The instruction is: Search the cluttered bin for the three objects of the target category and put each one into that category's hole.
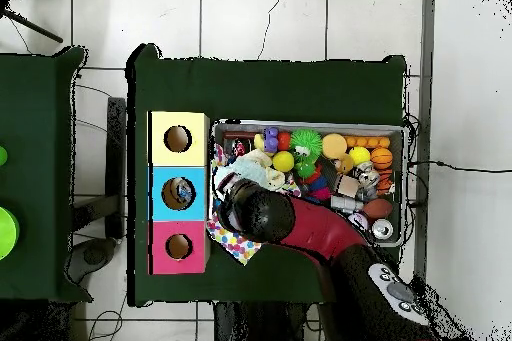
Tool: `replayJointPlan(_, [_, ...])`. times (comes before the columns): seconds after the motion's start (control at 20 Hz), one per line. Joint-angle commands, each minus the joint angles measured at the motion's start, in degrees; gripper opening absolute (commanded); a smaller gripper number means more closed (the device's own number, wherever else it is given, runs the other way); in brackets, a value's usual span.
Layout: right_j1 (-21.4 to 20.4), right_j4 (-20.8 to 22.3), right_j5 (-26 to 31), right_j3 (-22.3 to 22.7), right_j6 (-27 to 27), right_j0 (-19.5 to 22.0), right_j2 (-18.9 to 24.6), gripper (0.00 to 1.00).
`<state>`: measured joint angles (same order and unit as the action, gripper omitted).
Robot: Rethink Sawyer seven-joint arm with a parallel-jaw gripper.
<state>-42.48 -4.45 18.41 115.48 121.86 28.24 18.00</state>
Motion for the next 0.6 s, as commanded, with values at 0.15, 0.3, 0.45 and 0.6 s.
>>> replayJointPlan(0.15, [-3.6,-8.1,6.1,5.3,14.3,-5.2,-1.3,0.0])
replayJointPlan(0.3, [-3.7,-8.9,6.3,4.9,13.1,-5.9,-2.3,0.0])
replayJointPlan(0.45, [-1.6,-8.8,5.0,4.4,10.4,-4.7,-2.1,0.0])
replayJointPlan(0.6, [-1.0,-8.5,5.5,3.6,9.0,-4.3,-2.9,0.0])
